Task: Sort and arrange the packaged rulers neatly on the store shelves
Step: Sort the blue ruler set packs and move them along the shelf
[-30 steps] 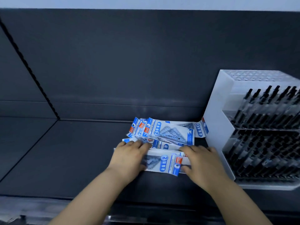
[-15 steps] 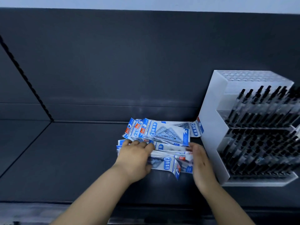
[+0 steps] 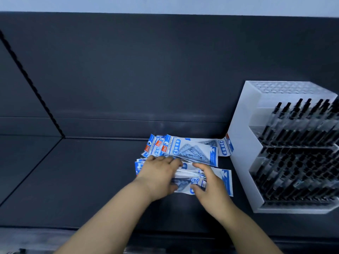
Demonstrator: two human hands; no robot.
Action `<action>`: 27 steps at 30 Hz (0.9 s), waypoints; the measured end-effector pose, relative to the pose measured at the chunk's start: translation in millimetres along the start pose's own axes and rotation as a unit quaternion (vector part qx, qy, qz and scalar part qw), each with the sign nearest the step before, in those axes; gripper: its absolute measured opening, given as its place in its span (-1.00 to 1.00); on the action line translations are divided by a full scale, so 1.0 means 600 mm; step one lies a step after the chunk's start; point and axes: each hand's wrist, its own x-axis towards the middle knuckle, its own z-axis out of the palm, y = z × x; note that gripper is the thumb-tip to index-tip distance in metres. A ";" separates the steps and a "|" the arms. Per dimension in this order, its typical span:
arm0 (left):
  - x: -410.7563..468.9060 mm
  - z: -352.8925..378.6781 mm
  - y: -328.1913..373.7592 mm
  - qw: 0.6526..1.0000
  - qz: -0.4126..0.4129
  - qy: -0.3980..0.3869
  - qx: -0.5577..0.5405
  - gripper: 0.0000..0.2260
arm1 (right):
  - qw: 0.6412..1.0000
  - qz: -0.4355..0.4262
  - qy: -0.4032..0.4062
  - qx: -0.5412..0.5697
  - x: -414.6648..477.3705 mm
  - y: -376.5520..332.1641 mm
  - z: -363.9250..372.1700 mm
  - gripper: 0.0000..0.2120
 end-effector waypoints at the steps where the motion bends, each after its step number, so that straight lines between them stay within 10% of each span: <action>1: -0.007 -0.005 -0.020 1.000 -0.017 -0.013 -0.003 -0.45 | 1.000 0.000 0.000 -0.003 0.000 0.004 -0.005 -0.48; 7: -0.036 -0.006 -0.066 0.995 -0.081 -0.047 -0.020 -0.64 | 0.999 -0.025 -0.018 -0.035 0.007 -0.007 0.014 -0.49; 17: -0.060 0.009 -0.052 0.996 -0.068 0.001 0.049 -0.24 | 0.999 -0.029 -0.007 -0.039 0.034 -0.047 0.054 -0.64; 27: -0.191 0.009 -0.199 0.985 -0.155 0.059 0.049 -0.22 | 0.905 0.110 -0.220 0.348 0.098 -0.173 0.213 -0.69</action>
